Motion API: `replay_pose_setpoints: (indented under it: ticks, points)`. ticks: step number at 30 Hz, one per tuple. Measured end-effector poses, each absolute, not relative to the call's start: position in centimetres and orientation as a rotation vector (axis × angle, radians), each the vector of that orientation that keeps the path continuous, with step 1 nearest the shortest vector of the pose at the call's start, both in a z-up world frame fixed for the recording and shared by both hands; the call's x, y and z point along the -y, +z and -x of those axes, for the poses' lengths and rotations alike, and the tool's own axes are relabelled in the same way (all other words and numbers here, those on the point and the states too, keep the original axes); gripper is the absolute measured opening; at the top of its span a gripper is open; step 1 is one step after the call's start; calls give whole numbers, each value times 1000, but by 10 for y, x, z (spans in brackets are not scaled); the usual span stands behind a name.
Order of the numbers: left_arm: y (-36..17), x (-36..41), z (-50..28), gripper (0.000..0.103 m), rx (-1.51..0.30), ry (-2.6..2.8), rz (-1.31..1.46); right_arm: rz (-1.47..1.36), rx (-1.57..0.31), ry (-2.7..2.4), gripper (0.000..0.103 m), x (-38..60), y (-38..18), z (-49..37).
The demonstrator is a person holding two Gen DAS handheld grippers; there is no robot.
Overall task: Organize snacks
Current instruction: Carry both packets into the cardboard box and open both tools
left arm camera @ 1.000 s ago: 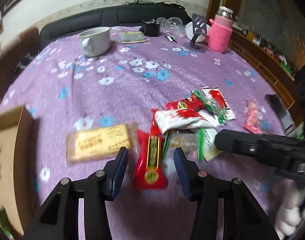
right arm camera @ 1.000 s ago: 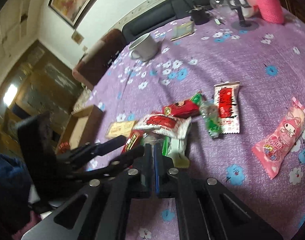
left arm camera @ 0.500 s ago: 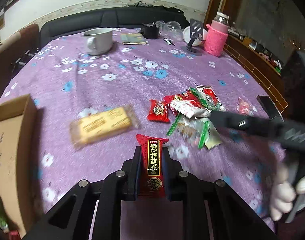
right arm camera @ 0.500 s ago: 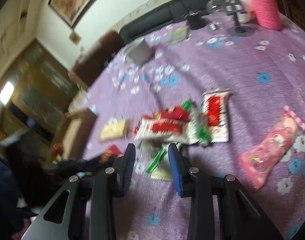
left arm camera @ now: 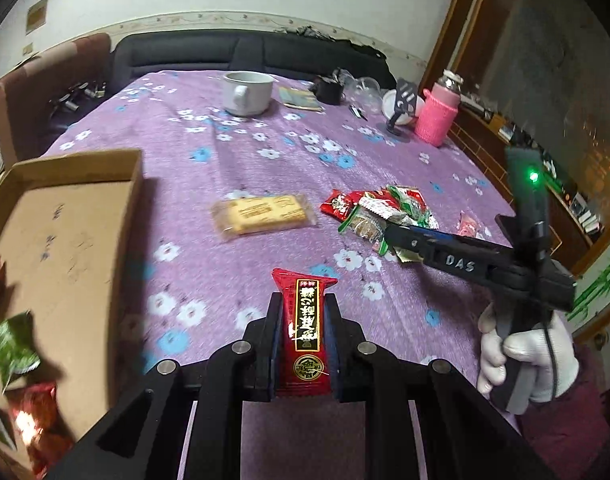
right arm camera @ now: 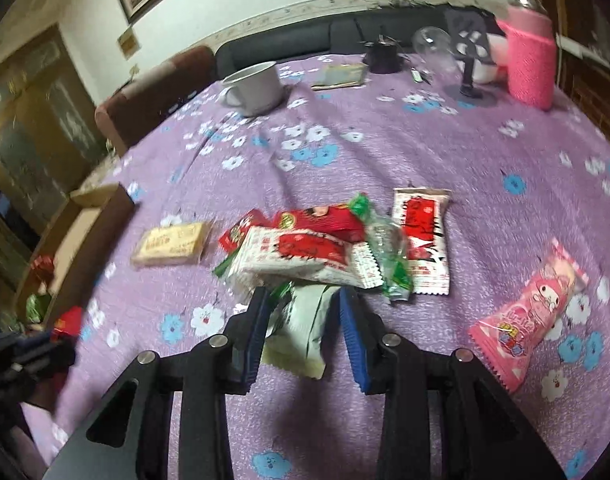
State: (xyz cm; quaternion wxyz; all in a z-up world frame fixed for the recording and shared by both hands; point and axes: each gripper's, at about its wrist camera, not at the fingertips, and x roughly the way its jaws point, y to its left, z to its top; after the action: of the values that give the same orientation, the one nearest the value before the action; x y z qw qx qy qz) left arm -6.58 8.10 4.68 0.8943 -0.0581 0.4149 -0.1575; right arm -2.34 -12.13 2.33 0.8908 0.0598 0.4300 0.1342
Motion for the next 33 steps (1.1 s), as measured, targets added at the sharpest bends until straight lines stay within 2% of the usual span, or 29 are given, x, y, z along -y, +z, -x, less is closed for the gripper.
replay_pose_setpoints:
  ticks: [1, 4, 10, 15, 21, 33]
  points:
    - [49, -86, 70, 18, -851, -326, 130, -103, -899, 264, 20, 119, 23, 24]
    - [57, -102, 80, 18, -820, -323, 160, -66, -908, 237, 18, 114, 23, 28]
    - [66, -128, 92, 18, -789, -309, 175, -139, -899, 235, 17, 123, 29, 67]
    - [72, -153, 104, 18, -746, -289, 212, -161, -843, 286, 18, 118, 55, 99]
    - [73, -189, 110, 18, -718, -234, 256, -153, -794, 423, 18, 74, 88, 114]
    - [62, -257, 118, 19, -715, -91, 337, -185, -828, 735, 18, -35, 112, 103]
